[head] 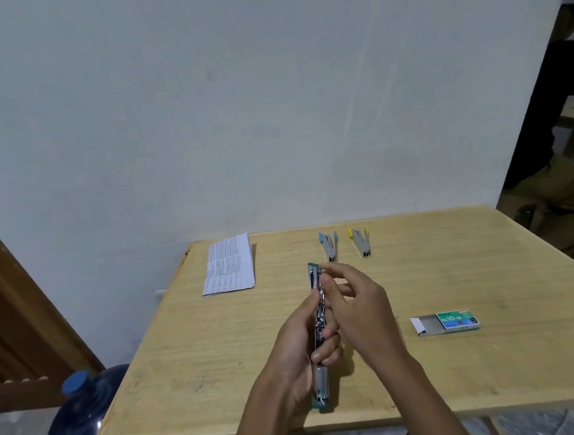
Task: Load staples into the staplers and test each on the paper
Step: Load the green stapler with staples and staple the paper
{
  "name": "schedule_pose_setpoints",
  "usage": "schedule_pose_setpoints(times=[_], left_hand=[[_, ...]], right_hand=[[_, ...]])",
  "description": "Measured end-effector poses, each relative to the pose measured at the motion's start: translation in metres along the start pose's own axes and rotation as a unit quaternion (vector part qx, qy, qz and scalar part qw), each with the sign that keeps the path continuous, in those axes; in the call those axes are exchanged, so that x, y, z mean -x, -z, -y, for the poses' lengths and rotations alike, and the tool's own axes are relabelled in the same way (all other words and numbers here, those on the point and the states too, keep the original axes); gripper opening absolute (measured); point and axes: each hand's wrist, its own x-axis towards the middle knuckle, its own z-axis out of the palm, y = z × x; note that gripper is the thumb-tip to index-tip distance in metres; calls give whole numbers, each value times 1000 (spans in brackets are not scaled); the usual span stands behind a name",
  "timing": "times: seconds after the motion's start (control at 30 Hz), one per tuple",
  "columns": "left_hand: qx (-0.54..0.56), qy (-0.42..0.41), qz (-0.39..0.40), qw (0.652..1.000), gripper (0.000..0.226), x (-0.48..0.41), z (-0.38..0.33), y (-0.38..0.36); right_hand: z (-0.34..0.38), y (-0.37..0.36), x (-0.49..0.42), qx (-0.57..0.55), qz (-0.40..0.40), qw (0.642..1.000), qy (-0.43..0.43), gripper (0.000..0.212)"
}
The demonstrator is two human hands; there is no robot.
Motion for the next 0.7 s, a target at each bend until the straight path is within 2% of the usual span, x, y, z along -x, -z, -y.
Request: schedule_pose_setpoints(times=[0.17, 0.33, 0.53, 0.7], left_hand=[[-3, 5, -10, 1000, 49, 1, -3, -1], [9, -10, -23, 1000, 49, 2, -6, 0], [-5, -6, -52, 999, 34, 1, -8, 2], [-12, -7, -55, 998, 40, -1, -8, 1]], right_hand=[[-1, 2, -3, 106, -11, 990, 91, 15], [3, 4, -7, 165, 29, 980, 110, 12], [1, 3, -11, 196, 58, 970, 132, 5], [-3, 4, -5, 170, 64, 972, 150, 3]])
